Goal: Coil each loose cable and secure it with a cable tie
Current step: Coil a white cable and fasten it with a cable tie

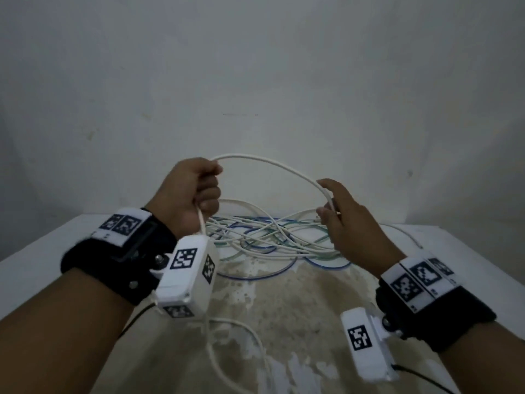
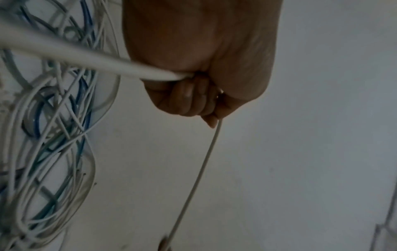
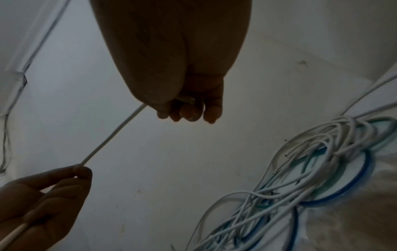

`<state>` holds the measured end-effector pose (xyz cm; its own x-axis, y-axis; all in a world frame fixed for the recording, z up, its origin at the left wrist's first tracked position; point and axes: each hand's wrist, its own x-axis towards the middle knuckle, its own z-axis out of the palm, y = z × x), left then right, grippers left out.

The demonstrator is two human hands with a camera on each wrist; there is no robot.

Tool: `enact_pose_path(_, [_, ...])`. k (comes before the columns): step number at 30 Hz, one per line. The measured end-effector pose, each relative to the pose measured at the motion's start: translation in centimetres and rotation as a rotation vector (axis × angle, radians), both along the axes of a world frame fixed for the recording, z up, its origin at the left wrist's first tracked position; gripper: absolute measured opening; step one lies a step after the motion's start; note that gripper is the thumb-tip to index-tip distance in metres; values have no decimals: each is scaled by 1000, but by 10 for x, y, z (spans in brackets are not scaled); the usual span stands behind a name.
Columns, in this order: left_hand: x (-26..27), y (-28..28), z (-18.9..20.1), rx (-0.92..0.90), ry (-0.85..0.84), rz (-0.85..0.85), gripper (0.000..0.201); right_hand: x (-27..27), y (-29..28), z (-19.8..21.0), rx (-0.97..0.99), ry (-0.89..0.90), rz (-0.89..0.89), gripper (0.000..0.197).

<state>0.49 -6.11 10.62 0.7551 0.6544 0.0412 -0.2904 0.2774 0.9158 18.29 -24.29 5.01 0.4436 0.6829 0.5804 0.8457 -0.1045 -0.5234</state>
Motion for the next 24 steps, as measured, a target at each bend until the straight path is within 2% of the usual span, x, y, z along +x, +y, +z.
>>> enact_pose_path(3, [-9, 17, -5, -148, -91, 10, 13, -6, -1, -10, 69, -50, 24, 40])
enact_pose_path(6, [-9, 22, -14, -145, -85, 35, 17, -12, 1, -14, 78, -166, 45, 24])
enact_pose_path(8, [-8, 20, -18, -116, -58, 1, 22, -14, 5, -17, 4, -204, 80, 26])
enact_pose_path(11, [-8, 13, -19, -76, -27, -3, 22, -24, 11, -14, -201, -43, 183, 39])
enact_pose_path(12, [-8, 11, -19, -70, -28, 13, 23, -27, 13, -13, -240, -52, 212, 38])
enact_pose_path(13, [-8, 8, -19, -64, -35, 24, 23, -31, 15, -13, -238, -99, 223, 29])
enact_pose_path(14, [-7, 5, -19, -54, -46, 27, 23, -36, 18, -11, -220, -144, 232, 14])
enact_pose_path(17, [-4, -8, -22, 39, -33, 16, 24, -43, 27, -12, -80, -271, 151, 34])
enact_pose_path(19, [-2, -17, -26, 151, 33, 12, 24, -47, 33, -12, 103, -307, 84, 28])
enact_pose_path(21, [0, -25, -29, 197, 65, 9, 22, -51, 38, -13, 187, -175, 99, 20])
enact_pose_path(24, [4, -34, -32, 189, 42, 32, 20, -60, 43, -13, 179, 120, 142, 20])
